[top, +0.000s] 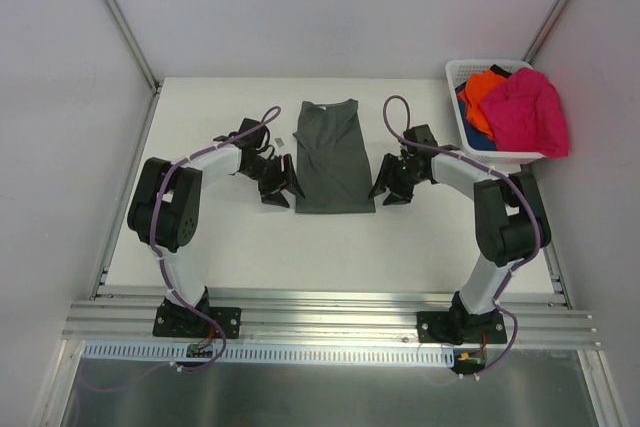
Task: Fold and stack the t-shirts
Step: Fold the tshirt
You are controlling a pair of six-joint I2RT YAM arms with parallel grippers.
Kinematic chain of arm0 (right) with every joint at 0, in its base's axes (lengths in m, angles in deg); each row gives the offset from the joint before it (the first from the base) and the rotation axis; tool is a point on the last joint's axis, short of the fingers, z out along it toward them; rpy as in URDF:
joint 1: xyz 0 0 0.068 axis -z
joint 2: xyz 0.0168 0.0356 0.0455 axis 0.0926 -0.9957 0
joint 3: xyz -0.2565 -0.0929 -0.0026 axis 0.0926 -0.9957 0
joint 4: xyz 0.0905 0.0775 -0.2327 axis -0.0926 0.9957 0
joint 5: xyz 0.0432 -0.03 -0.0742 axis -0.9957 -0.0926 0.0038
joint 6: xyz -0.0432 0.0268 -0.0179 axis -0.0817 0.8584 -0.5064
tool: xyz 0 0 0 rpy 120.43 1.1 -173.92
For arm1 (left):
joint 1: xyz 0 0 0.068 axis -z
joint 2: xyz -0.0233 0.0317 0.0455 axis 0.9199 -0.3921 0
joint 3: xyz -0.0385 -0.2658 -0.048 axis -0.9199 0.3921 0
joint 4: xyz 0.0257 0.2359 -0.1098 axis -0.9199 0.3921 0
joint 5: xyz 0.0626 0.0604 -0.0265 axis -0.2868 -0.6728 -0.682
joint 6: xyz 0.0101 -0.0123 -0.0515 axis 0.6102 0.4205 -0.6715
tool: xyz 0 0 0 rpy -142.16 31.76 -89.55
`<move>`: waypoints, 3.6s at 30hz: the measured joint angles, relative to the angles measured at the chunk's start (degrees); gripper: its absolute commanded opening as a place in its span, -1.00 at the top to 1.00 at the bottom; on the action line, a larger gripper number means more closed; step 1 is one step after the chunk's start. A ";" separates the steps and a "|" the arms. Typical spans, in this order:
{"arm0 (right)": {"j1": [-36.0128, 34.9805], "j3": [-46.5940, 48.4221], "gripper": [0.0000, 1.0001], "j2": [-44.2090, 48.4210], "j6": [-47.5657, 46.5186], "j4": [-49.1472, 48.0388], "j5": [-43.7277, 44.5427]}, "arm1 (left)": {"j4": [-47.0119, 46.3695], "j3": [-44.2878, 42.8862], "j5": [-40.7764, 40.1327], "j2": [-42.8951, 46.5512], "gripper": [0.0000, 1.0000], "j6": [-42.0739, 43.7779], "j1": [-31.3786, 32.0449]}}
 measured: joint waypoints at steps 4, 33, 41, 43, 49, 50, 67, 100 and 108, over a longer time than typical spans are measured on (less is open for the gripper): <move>0.00 0.00 -0.04 -0.85 0.07 -0.24 -0.39 | -0.52 0.02 0.07 -0.33 -0.04 -0.48 0.02; -1.84 -4.28 0.41 -0.39 1.49 -2.08 -1.99 | -2.89 3.13 0.13 -0.98 0.19 -2.89 1.51; -2.08 -4.28 0.50 -0.39 1.46 -2.34 -2.23 | -3.32 3.13 0.13 -1.86 0.32 -3.26 1.51; -2.10 -4.28 0.52 -0.39 1.46 -2.49 -2.27 | -3.34 3.13 0.13 -2.03 0.36 -3.30 1.51; -2.10 -4.28 0.55 -0.39 1.46 -2.71 -2.40 | -3.87 3.13 0.17 -2.54 0.63 -3.52 1.51; -2.10 -4.28 0.56 -0.39 1.49 -2.75 -2.40 | -3.91 3.13 0.17 -2.67 0.66 -3.52 1.51; -2.19 -4.28 0.99 -0.11 1.22 -2.89 -3.61 | -4.63 4.57 1.60 -2.25 1.00 -3.69 1.51; -6.86 -7.30 0.99 19.52 -1.73 1.31 -3.78 | -0.24 7.56 -0.72 20.13 1.00 1.36 2.62; -7.08 -1.57 0.99 20.17 -3.17 2.73 -2.64 | 1.97 3.41 -3.39 20.57 1.00 4.28 1.75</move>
